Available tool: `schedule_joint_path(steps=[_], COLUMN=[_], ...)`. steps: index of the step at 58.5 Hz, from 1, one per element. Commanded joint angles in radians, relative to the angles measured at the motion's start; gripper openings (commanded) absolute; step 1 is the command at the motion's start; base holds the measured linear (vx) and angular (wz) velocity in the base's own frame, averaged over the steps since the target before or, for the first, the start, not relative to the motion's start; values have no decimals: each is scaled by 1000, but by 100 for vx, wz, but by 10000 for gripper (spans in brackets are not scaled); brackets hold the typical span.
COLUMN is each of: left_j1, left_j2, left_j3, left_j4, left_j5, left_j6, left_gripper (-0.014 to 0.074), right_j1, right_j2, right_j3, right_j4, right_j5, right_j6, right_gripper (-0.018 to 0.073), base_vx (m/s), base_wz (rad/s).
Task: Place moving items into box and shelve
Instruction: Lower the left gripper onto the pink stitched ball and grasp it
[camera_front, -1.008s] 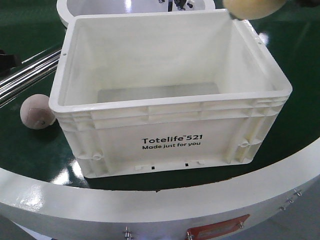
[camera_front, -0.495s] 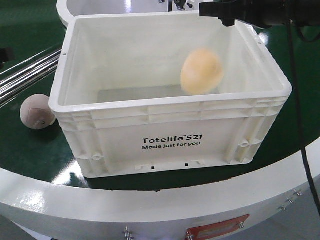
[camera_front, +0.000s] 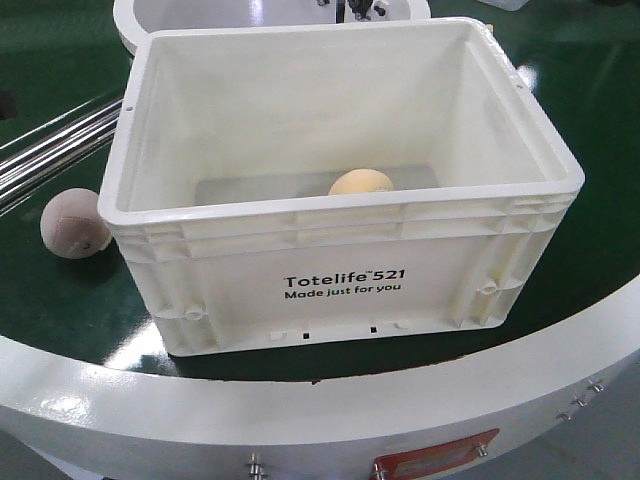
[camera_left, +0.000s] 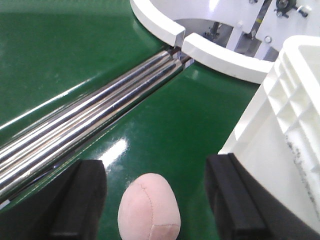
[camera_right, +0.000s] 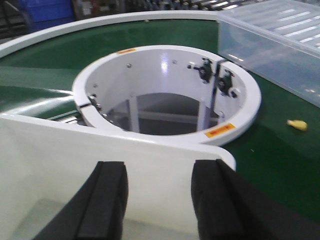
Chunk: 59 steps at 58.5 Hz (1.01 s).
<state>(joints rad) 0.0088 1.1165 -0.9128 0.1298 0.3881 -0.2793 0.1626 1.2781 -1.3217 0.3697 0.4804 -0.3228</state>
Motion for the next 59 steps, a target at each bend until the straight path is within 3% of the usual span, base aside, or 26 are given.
schedule_joint_path(steps=[1, 6, 11, 24, 36, 45, 59], left_j1=[-3, -3, -3, -3, -3, -3, -3], left_j2=[-41, -54, -58, -60, -60, -60, 19], left_j3=[-34, -34, -34, -34, -35, -35, -146], left_j4=[-2, -2, -2, -2, -2, -2, -2], left_j5=[-75, -76, -73, -59, 8, 7, 160], left_j6=[0, 0, 0, 0, 24, 61, 107], left_gripper=[533, 533, 533, 533, 533, 533, 483], right_j1=[-57, -91, -94, -92, -92, -92, -92], right_j2=[-40, -44, -44, -43, 10, 21, 24], right_j3=[-29, -29, -29, -38, -218, -314, -328], right_j4=[-195, -303, -338, -334, -316, -311, -278], right_j5=[12, 69, 131, 176, 429, 486, 514], right_j6=[220, 354, 363, 306, 311, 311, 323], right_gripper=[366, 366, 366, 395, 435, 435, 435], base_vx=[0, 0, 0, 0, 0, 0, 0], base_wz=[0, 0, 0, 0, 0, 0, 0])
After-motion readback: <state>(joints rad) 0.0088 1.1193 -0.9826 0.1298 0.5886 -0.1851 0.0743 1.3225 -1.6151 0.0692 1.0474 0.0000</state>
